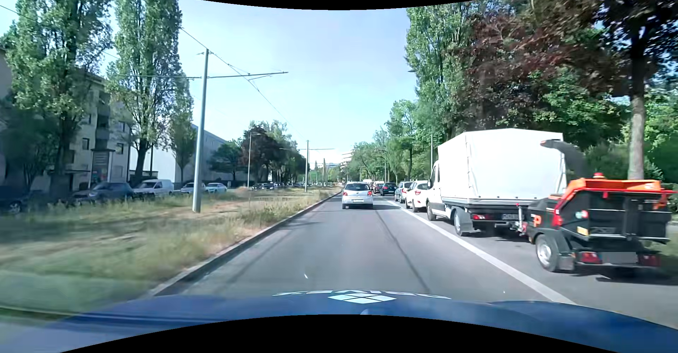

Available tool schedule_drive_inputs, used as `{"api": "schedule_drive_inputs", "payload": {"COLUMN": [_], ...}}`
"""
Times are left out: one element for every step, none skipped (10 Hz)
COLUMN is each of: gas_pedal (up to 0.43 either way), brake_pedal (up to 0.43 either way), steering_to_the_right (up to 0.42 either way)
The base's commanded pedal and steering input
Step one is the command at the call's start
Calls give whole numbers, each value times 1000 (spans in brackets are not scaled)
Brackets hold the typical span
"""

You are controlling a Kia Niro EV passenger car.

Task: Follow the waypoints while adhering to traffic rules and regulations

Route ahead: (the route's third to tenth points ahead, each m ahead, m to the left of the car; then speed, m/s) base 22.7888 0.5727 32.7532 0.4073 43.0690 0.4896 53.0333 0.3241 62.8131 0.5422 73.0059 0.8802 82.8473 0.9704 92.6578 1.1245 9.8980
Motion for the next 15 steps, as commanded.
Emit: {"api": "schedule_drive_inputs", "payload": {"gas_pedal": [197, 197, 197, 197, 197, 209, 220, 228, 228, 248, 268, 280, 280, 299, 299], "brake_pedal": [0, 0, 0, 0, 0, 0, 0, 0, 0, 0, 0, 0, 0, 0, 0], "steering_to_the_right": [5, 4, 3, 3, 5, 7, 7, 7, 7, 7, 7, 6, 5, 4, 1]}}
